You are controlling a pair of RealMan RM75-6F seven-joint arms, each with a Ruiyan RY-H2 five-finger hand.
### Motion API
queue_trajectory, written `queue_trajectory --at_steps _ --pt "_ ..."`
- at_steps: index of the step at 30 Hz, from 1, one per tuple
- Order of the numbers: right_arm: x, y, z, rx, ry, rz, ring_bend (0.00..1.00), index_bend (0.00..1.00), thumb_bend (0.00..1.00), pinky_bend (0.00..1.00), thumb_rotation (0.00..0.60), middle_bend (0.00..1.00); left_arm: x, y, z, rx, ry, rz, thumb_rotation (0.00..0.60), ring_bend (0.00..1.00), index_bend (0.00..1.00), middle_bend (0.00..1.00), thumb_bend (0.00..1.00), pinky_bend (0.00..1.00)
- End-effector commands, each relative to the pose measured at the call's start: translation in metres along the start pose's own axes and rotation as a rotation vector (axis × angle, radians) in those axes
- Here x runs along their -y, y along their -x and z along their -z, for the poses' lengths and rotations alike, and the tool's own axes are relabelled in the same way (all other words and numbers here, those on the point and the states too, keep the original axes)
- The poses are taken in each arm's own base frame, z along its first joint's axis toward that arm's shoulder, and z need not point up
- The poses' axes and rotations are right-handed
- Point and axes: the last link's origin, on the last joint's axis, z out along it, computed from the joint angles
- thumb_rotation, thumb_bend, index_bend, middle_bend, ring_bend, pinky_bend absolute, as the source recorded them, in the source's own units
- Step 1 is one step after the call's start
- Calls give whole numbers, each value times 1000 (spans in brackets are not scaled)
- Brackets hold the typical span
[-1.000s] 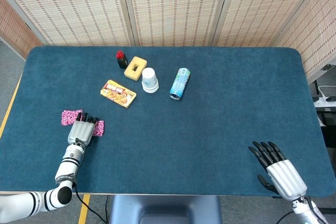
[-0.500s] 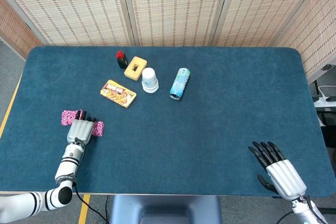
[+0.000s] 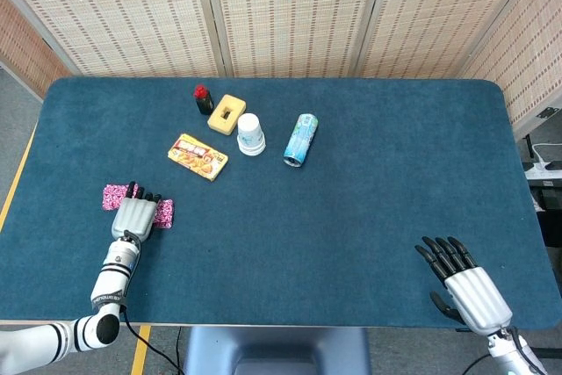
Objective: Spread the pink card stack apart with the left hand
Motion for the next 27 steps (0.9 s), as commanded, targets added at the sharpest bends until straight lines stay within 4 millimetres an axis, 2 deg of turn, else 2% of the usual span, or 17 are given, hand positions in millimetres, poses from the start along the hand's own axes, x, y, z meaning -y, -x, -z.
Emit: queue_trajectory --at_steps 1,5,9,16,24,27 --pt "0 0 0 0 0 0 0 0 302 0 600 0 3 -2 2 -15 0 7 600 153 407 444 428 44" --pt "0 0 0 1 1 1 0 0 302 0 600 0 14 -4 9 -31 -1 11 600 162 416 454 428 45" --pt "0 1 0 3 1 2 0 0 302 0 600 0 33 0 20 -32 -23 4 600 162 416 454 427 44" --pt "3 3 0 10 -8 7 0 0 302 0 600 0 65 22 31 3 -82 15 600 166 416 453 425 41" --pt "4 4 1 12 -14 7 0 0 302 0 600 0 77 43 23 35 -121 29 600 167 402 433 425 40" --pt "4 3 1 9 -12 6 0 0 302 0 600 0 77 47 21 53 -125 36 600 167 359 412 424 40"
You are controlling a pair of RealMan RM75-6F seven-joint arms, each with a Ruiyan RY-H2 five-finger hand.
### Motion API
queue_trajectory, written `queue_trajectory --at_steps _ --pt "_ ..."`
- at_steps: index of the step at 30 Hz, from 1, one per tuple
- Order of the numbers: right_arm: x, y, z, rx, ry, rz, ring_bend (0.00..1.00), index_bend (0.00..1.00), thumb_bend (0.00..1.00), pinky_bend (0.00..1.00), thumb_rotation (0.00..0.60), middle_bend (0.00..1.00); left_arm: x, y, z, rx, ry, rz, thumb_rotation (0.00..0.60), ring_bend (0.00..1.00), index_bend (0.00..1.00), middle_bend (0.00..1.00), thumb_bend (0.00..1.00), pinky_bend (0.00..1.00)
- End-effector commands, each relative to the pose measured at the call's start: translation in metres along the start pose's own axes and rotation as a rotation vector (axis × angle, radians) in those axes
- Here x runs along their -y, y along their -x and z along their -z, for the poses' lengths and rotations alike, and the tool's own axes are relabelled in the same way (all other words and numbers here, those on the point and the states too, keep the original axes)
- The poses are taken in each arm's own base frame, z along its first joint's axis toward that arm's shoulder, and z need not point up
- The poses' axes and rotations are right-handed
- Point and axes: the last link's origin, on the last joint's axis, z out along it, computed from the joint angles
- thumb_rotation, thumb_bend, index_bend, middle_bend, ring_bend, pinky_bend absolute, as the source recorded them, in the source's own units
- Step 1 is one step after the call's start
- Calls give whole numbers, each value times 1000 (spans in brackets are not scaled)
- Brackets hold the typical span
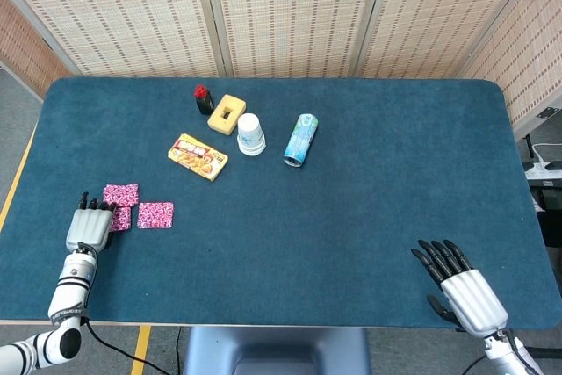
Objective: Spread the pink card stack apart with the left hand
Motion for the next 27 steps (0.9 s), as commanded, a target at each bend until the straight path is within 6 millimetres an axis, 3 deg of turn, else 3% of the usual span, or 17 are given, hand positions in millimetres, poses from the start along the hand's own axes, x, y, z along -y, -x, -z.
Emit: queue_trajectory --at_steps 1,5,8,18,27 --pt "0 0 0 -2 1 1 0 0 302 0 600 0 -1 7 -1 25 1 20 600 164 325 388 425 41" --pt "-1 0 0 0 3 2 0 0 302 0 600 0 -2 7 1 25 14 38 600 58 72 121 429 40" --pt "0 1 0 2 2 2 0 0 302 0 600 0 -4 5 7 12 27 61 600 8 2 33 430 40" --pt "-1 0 1 1 1 0 0 0 302 0 600 0 -4 -8 27 -50 42 77 600 1 0 43 429 40" --pt "-1 -1 2 0 1 -1 0 0 302 0 600 0 16 -29 80 -174 69 201 600 1 0 32 418 43"
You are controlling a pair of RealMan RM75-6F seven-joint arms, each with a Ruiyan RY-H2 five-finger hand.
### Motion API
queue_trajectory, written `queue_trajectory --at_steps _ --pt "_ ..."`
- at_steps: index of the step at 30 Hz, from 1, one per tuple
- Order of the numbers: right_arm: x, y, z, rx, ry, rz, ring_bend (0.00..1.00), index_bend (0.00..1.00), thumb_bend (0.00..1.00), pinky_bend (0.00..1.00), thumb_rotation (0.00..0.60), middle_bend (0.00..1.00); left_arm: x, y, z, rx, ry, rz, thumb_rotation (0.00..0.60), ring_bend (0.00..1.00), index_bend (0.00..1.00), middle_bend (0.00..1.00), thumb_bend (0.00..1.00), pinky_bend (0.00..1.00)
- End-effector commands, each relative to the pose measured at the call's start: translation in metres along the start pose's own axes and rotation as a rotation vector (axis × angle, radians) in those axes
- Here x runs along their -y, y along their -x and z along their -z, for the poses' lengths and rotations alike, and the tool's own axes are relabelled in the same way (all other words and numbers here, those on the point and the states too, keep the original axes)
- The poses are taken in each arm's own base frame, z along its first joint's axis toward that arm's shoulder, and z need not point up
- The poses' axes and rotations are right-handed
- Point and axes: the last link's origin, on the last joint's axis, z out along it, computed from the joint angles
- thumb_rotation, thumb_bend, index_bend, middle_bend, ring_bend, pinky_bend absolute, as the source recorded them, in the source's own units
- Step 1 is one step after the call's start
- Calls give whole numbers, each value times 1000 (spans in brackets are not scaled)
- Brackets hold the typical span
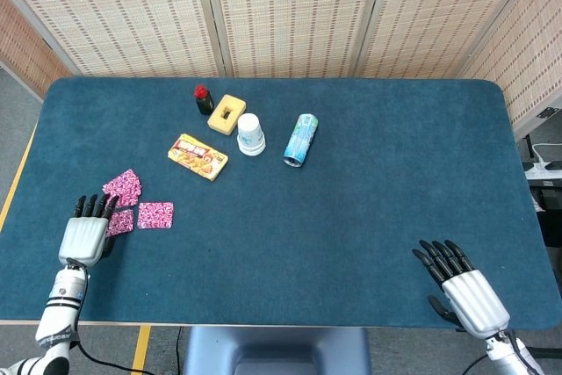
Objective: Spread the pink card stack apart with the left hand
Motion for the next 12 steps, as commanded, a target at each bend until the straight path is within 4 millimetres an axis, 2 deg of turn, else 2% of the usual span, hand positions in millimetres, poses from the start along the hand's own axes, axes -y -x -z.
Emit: queue_trajectory --at_steps 1,4,6,8,12 --pt "0 -1 0 -3 1 0 0 0 302 0 600 0 15 -7 38 -41 21 98 600 0 0 16 414 44" --pt "0 0 0 -2 3 1 0 0 302 0 600 0 23 -1 68 -50 34 149 600 0 0 0 409 43" --pt "0 0 0 0 1 3 0 0 302 0 600 0 27 -6 79 -82 57 144 600 0 0 0 414 43" --pt "0 1 0 6 4 0 0 0 302 0 600 0 32 -11 87 -119 56 151 600 0 0 0 415 40" --pt "-1 -2 1 -4 6 -3 0 0 302 0 600 0 42 -17 91 -140 40 188 600 0 0 0 413 36"
